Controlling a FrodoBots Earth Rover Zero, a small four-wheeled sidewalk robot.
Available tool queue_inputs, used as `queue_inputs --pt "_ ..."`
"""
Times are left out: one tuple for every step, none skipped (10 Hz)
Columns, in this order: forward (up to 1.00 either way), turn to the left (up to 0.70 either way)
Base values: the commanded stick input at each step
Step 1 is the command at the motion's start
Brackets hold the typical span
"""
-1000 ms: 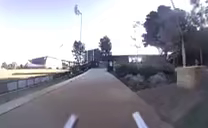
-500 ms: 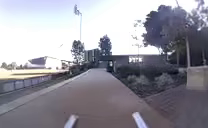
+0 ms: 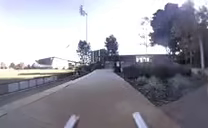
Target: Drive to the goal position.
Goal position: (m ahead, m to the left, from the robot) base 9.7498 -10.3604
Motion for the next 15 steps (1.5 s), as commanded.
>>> queue_inputs --pt "1.00 0.00" --pt "1.00 0.00" --pt "1.00 0.00" --pt "1.00 0.00" --pt "1.00 0.00" --pt "1.00 0.00" --pt "1.00 0.00" --pt "1.00 0.00" --pt "1.00 0.00" --pt "1.00 0.00" --pt "1.00 0.00" --pt "1.00 0.00" --pt "1.00 0.00" --pt "1.00 0.00" --pt "1.00 0.00"
